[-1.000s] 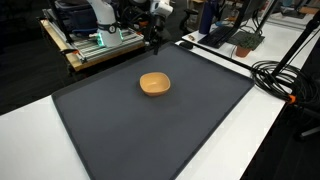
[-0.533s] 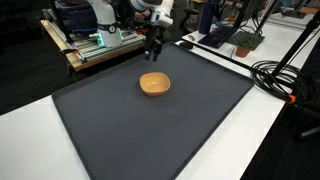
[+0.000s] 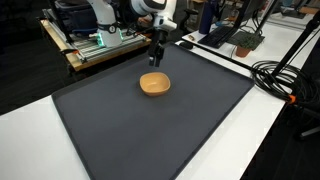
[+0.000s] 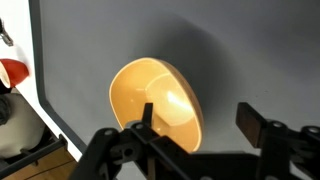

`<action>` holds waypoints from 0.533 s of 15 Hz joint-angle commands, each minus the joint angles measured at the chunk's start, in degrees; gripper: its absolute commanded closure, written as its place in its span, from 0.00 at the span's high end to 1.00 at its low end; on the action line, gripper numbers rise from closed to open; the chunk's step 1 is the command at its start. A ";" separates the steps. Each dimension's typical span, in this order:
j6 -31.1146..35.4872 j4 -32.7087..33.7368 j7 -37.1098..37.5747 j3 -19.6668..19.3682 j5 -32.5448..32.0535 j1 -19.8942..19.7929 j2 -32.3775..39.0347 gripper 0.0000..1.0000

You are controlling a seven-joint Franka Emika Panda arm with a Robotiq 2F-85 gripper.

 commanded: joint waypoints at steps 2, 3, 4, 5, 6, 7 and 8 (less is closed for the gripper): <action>1.62 5.19 4.45 -1.50 -5.83 1.44 6.52 0.63; 1.82 6.12 4.71 -1.49 -6.06 1.50 7.66 0.58; 1.80 6.88 4.98 -1.49 -6.37 1.60 8.59 0.57; 1.71 7.62 5.27 -1.49 -6.70 1.68 9.45 0.54; 1.75 8.23 5.33 -1.47 -6.82 1.69 10.17 0.32; 1.85 8.61 5.20 -1.44 -6.85 1.68 10.65 0.32; 1.63 8.83 5.17 -1.41 -6.83 1.77 10.80 0.24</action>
